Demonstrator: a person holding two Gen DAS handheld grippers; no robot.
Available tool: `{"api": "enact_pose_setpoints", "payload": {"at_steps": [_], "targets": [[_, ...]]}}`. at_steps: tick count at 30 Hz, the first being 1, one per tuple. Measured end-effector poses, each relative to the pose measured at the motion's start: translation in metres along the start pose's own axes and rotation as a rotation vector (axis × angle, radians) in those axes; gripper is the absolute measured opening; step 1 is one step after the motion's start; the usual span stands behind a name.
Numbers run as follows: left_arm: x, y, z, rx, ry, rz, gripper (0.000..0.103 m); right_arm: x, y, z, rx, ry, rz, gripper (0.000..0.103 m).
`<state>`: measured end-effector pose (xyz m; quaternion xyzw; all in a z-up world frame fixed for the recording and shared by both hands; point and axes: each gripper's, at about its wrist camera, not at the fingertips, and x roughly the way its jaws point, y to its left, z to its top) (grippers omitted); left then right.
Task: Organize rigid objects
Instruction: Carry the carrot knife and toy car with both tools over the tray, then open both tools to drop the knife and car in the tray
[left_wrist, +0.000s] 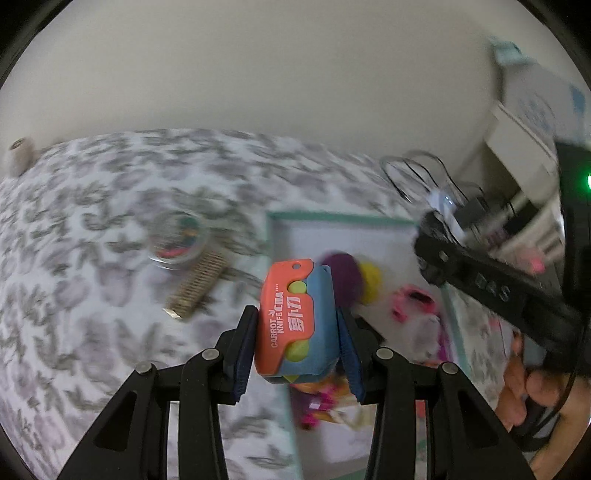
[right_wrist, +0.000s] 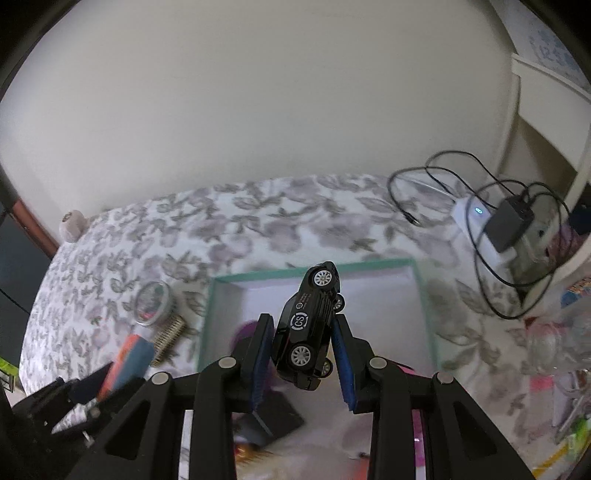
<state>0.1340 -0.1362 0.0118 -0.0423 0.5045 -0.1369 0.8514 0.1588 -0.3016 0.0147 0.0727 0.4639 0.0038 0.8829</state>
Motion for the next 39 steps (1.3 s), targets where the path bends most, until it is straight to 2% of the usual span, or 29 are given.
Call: {"api": "enact_pose_setpoints", "payload": {"at_steps": [7, 19, 23, 25, 27, 32, 39], "targets": [[0.029, -0.037, -0.012, 0.090, 0.056, -0.017, 0.044, 0.012, -0.032, -0.008, 0.053, 0.062, -0.015, 0.034], [0.058, -0.064, -0.025, 0.169, 0.113, -0.006, 0.044, 0.042, -0.034, -0.022, 0.048, 0.165, -0.030, 0.034], [0.057, -0.065, -0.025, 0.181, 0.111, -0.005, 0.045, 0.041, -0.032, -0.022, 0.040, 0.169, -0.039, 0.035], [0.055, -0.065, -0.023, 0.181, 0.109, -0.002, 0.054, 0.041, -0.032, -0.023, 0.039, 0.171, -0.040, 0.035], [0.052, -0.064, -0.022, 0.175, 0.103, -0.007, 0.058, 0.041, -0.031, -0.023, 0.033, 0.175, -0.045, 0.035], [0.045, -0.062, -0.016, 0.161, 0.105, -0.035, 0.059, 0.038, -0.030, -0.020, 0.029, 0.172, -0.055, 0.036], [0.028, -0.048, -0.005, 0.115, 0.081, -0.042, 0.059, 0.015, -0.025, -0.010, 0.018, 0.111, -0.065, 0.037]]}}
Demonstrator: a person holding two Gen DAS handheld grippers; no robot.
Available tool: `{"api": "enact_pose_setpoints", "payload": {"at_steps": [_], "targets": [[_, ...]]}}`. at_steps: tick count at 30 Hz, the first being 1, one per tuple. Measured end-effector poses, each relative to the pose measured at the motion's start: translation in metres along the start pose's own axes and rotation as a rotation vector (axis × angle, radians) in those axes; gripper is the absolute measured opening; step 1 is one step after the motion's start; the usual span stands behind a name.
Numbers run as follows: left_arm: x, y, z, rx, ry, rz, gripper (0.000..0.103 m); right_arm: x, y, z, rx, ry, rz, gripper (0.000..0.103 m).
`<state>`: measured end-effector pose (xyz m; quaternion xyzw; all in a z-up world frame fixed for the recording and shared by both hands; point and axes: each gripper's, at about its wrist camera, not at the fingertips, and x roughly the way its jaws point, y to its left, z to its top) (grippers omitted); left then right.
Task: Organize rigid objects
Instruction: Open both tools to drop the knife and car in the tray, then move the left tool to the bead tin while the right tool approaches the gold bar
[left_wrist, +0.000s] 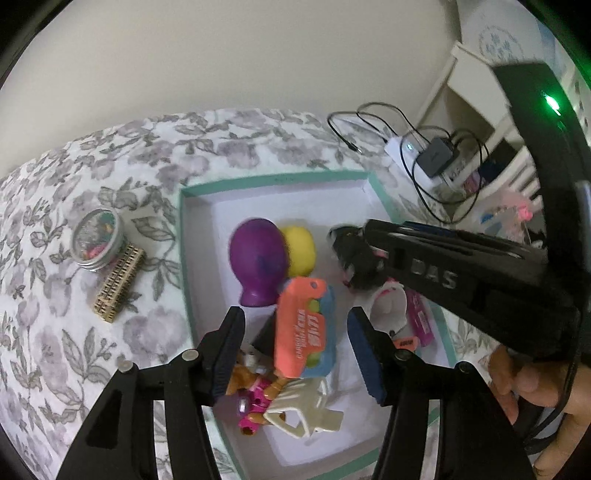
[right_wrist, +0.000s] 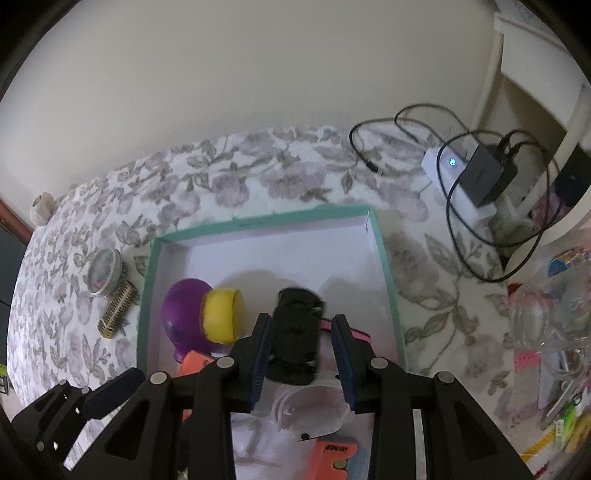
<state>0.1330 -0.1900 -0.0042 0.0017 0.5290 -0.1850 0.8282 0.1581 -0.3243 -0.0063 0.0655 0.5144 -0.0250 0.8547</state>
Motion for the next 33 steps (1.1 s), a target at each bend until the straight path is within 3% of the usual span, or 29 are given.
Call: {"api": "enact_pose_setpoints", "payload": {"at_steps": [4, 9, 11, 12, 13, 19, 22, 28, 33], "targets": [[-0.011, 0.019, 0.005, -0.057, -0.020, 0.010, 0.059, -0.013, 0.008, 0.004, -0.016, -0.034, 0.009, 0.036], [-0.022, 0.053, 0.010, -0.144, -0.053, 0.089, 0.059, -0.018, 0.031, 0.006, -0.061, -0.051, 0.018, 0.038], [-0.025, 0.073, 0.011, -0.200, -0.055, 0.131, 0.062, -0.016, 0.044, 0.006, -0.093, -0.049, 0.018, 0.057], [-0.026, 0.082, 0.010, -0.225, -0.055, 0.144, 0.069, -0.014, 0.049, 0.004, -0.106, -0.048, 0.017, 0.060], [-0.027, 0.094, 0.009, -0.260, -0.058, 0.159, 0.074, -0.012, 0.057, 0.004, -0.127, -0.044, 0.015, 0.060], [-0.031, 0.144, 0.003, -0.396, -0.057, 0.222, 0.077, 0.003, 0.105, -0.003, -0.247, -0.019, 0.022, 0.061], [-0.032, 0.166, -0.002, -0.444, -0.056, 0.259, 0.090, 0.010, 0.125, -0.008, -0.290, -0.013, 0.036, 0.068], [-0.034, 0.203, -0.012, -0.527, -0.061, 0.315, 0.102, 0.022, 0.151, -0.016, -0.327, -0.003, 0.051, 0.077], [-0.038, 0.226, -0.021, -0.564, -0.071, 0.347, 0.103, 0.030, 0.162, -0.017, -0.316, -0.006, 0.073, 0.087]]}}
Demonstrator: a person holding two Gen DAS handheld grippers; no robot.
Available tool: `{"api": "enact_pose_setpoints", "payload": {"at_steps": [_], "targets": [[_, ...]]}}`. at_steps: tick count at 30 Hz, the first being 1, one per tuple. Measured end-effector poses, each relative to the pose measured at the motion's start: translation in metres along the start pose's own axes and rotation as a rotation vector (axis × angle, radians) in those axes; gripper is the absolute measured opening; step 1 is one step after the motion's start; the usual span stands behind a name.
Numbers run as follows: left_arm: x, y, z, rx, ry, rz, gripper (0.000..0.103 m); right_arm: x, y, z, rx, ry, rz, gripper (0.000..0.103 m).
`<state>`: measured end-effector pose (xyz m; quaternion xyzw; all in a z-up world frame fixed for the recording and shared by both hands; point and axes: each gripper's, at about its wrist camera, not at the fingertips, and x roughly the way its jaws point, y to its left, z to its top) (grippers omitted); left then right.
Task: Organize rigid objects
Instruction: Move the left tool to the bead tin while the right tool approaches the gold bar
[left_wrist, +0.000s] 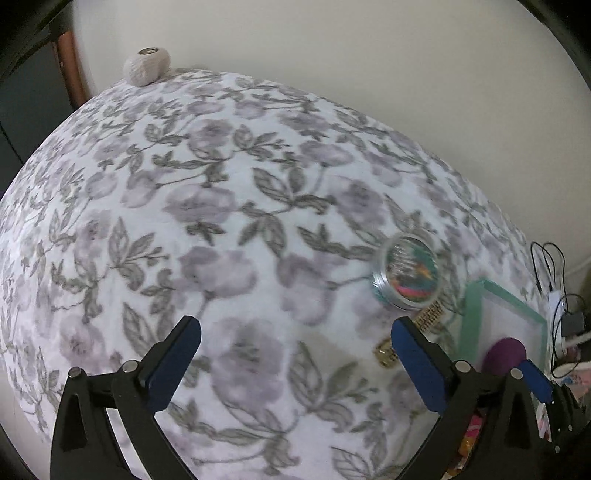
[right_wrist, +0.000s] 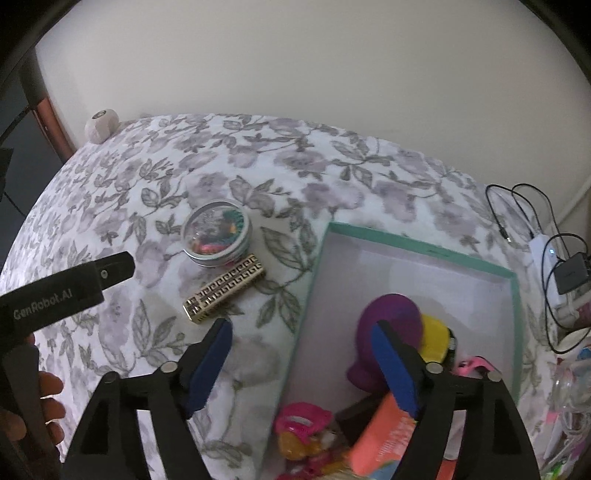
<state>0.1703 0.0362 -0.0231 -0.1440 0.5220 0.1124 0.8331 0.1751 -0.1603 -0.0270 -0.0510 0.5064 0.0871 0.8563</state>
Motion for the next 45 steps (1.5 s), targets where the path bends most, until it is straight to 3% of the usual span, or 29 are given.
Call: {"api": "enact_pose_setpoints", "payload": {"at_steps": [5, 8, 36, 45], "targets": [[0.002, 0.014, 0.007, -0.015, -0.018, 0.022, 0.103, 0.005, 0.010, 0.003, 0.014, -0.016, 0.037, 0.094], [0.005, 0.021, 0.012, -0.032, -0.020, -0.004, 0.103, 0.008, 0.015, 0.005, 0.015, -0.029, 0.025, 0.099], [0.048, 0.018, 0.034, 0.037, 0.027, -0.092, 0.103, 0.079, 0.059, 0.017, -0.013, 0.004, -0.008, 0.099], [0.055, -0.006, 0.032, 0.078, 0.051, -0.142, 0.103, 0.073, 0.053, 0.014, -0.027, 0.001, -0.006, 0.088]]}}
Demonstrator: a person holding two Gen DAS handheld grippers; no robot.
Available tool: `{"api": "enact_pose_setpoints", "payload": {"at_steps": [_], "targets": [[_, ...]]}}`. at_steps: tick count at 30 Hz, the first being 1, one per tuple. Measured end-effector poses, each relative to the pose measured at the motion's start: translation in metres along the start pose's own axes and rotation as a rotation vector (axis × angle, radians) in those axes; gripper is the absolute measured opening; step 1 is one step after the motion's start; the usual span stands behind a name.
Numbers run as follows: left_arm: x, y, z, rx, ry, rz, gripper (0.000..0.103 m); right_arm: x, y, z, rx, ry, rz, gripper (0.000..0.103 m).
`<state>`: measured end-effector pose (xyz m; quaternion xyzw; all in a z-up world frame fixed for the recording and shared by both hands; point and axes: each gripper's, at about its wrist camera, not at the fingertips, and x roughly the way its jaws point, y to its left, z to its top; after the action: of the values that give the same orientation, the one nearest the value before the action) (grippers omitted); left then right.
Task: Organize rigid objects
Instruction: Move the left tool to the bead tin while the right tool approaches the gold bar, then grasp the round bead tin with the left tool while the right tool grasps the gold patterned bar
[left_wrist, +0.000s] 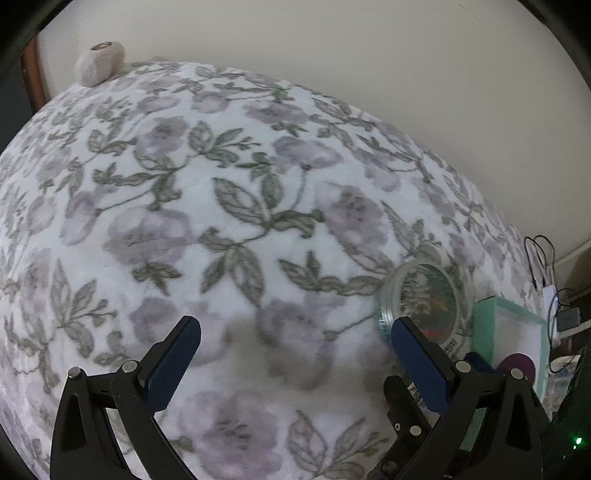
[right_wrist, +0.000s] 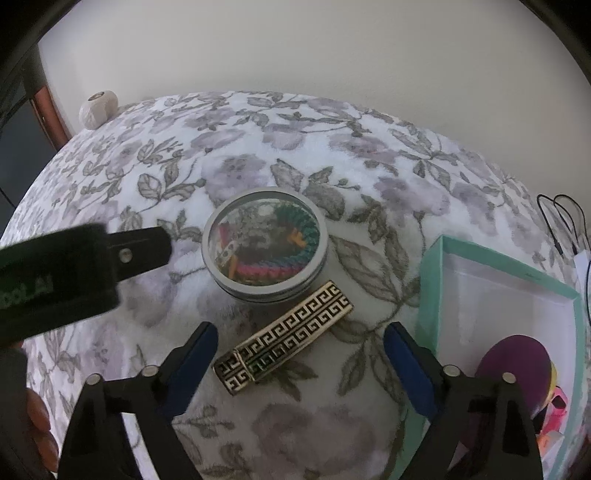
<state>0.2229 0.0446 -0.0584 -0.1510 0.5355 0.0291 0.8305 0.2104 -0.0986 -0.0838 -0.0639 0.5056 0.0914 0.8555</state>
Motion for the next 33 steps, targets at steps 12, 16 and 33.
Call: {"api": "enact_pose_setpoints", "payload": {"at_steps": [12, 16, 33], "targets": [[0.009, -0.018, 0.007, 0.019, 0.032, -0.112, 0.103, -0.009, -0.014, -0.002, 0.022, 0.018, 0.017, 0.060], [0.016, -0.033, 0.006, 0.065, 0.044, -0.121, 0.103, -0.006, -0.015, -0.003, 0.039, 0.037, 0.035, 0.055], [0.036, -0.081, 0.005, 0.273, 0.065, -0.043, 0.101, -0.001, -0.025, -0.008, 0.097, 0.025, 0.068, 0.025]]}}
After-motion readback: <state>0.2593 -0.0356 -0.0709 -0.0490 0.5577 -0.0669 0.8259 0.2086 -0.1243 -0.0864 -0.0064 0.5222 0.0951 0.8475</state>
